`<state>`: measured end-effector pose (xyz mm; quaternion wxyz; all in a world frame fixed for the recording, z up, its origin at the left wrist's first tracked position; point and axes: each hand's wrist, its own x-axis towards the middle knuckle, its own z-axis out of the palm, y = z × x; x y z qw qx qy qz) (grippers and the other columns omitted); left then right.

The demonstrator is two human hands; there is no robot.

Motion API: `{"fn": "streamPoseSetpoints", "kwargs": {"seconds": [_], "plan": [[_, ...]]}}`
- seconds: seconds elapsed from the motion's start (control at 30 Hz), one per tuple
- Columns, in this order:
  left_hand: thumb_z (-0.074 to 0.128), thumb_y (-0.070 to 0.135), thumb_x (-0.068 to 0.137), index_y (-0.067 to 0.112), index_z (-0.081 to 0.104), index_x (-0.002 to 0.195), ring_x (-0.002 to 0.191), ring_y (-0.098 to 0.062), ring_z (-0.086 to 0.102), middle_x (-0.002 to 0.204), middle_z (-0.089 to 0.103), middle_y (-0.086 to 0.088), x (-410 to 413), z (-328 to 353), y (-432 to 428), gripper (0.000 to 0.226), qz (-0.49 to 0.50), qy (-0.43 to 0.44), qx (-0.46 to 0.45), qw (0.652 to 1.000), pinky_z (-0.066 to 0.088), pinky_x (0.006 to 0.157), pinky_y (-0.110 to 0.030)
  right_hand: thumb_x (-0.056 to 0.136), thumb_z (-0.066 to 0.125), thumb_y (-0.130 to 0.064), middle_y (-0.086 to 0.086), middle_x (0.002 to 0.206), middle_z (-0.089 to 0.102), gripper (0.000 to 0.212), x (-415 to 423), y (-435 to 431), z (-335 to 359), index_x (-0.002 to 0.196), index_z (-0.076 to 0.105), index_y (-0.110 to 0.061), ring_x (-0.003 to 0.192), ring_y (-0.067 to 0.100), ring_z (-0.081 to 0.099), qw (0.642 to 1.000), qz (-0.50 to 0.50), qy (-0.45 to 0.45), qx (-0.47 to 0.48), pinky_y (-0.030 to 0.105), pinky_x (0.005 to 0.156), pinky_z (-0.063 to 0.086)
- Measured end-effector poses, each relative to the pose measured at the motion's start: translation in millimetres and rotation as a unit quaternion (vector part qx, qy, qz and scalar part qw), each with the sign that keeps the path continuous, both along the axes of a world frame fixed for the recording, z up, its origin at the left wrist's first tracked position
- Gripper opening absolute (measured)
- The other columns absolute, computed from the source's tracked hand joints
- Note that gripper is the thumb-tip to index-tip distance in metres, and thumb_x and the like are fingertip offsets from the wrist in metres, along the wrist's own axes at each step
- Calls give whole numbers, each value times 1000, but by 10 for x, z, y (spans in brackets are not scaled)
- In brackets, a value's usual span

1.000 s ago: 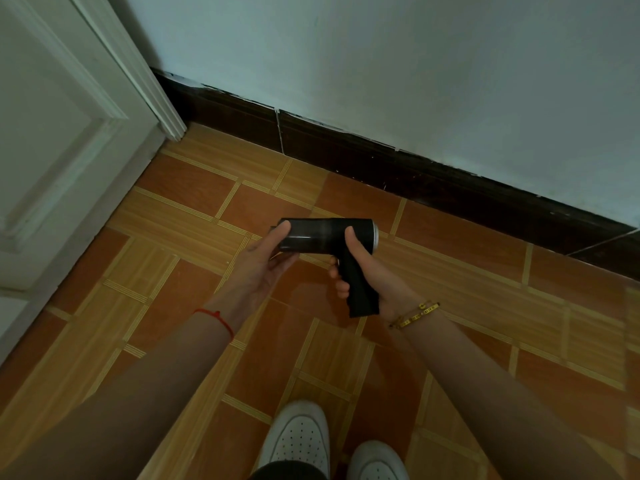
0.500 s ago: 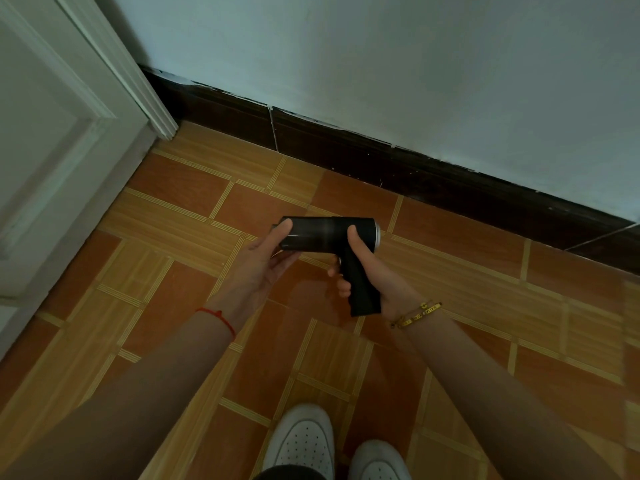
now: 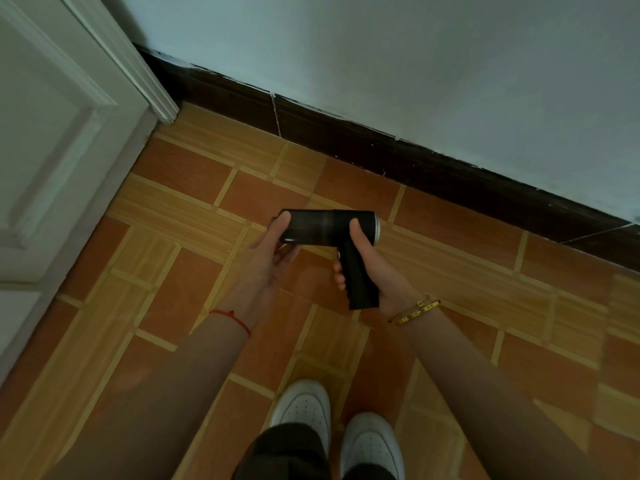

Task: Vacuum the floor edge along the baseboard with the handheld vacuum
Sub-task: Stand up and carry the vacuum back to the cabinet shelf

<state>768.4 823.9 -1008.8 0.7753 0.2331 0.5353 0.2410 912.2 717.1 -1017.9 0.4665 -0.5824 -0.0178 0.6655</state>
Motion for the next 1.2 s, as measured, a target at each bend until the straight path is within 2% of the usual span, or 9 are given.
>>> {"fn": "streamPoseSetpoints", "kwargs": {"seconds": [0.1, 0.2, 0.33, 0.53, 0.63, 0.77, 0.83, 0.93, 1.2], "plan": [[80, 38, 66, 12, 65, 109, 101, -22, 69, 116, 69, -13, -64, 473, -85, 53, 18, 13, -20, 1000, 58, 80, -25, 67, 60, -75, 3, 67, 63, 62, -24, -24, 483, 77, 60, -15, 52, 14, 59, 1000, 12, 1, -9, 24, 50, 51], [78, 33, 75, 10, 63, 113, 101, -21, 69, 116, 67, -12, -144, 1089, -129, 47, 41, 16, -29, 999, 58, 75, -22, 68, 60, -73, 3, 66, 63, 61, -75, -35, 1135, 80, 60, -14, 51, 15, 59, 999, 27, 8, -18, 24, 50, 52], [79, 39, 67, 8, 61, 123, 104, -18, 67, 115, 67, -8, -171, 2084, -191, 66, 56, 9, -28, 998, 58, 76, -21, 68, 61, -71, 4, 65, 64, 62, -162, -69, 2152, 82, 62, -11, 51, 15, 61, 1000, 15, -9, -17, 24, 49, 52], [80, 39, 67, 9, 63, 125, 108, -19, 68, 117, 69, -10, -181, 3896, -272, 68, 76, -21, -19, 997, 58, 81, -22, 70, 60, -71, 7, 68, 65, 65, -207, -108, 3989, 86, 64, -8, 55, 17, 61, 999, 7, -42, 8, 25, 51, 51], [84, 42, 64, 12, 70, 116, 102, -17, 72, 111, 74, -8, -201, 4872, -326, 61, 77, -38, 12, 996, 57, 77, -22, 68, 63, -72, 7, 69, 65, 65, -228, -135, 4973, 86, 65, -9, 56, 18, 61, 999, 2, -50, 13, 27, 53, 52], [93, 44, 51, 24, 83, 84, 98, -15, 74, 97, 78, -1, -250, 6067, -455, 39, 102, -51, 41, 993, 57, 75, -23, 67, 63, -74, 8, 69, 67, 66, -278, -218, 6182, 82, 66, -11, 57, 19, 63, 997, 21, -75, 17, 27, 56, 53], [92, 45, 54, 30, 82, 84, 100, -14, 73, 97, 78, 2, -293, 6543, -563, 35, 112, -53, 67, 990, 58, 77, -24, 64, 65, -76, 8, 68, 68, 69, -318, -308, 6666, 82, 66, -10, 56, 18, 64, 996, 20, -85, 22, 25, 53, 53], [86, 43, 69, 33, 80, 93, 105, -13, 71, 104, 77, 4, -396, 7107, -761, 27, 92, -62, 95, 989, 57, 80, -24, 63, 64, -74, 7, 65, 68, 67, -397, -457, 7220, 80, 67, -10, 53, 16, 64, 995, 23, -90, 24, 23, 51, 53], [81, 35, 77, 31, 81, 89, 100, -11, 73, 99, 78, 4, -676, 7843, -1129, 12, 77, -63, 82, 992, 57, 78, -23, 60, 64, -75, 4, 61, 67, 67, -622, -796, 7952, 76, 68, -10, 50, 15, 63, 995, 39, -90, 12, 23, 49, 52]]}}
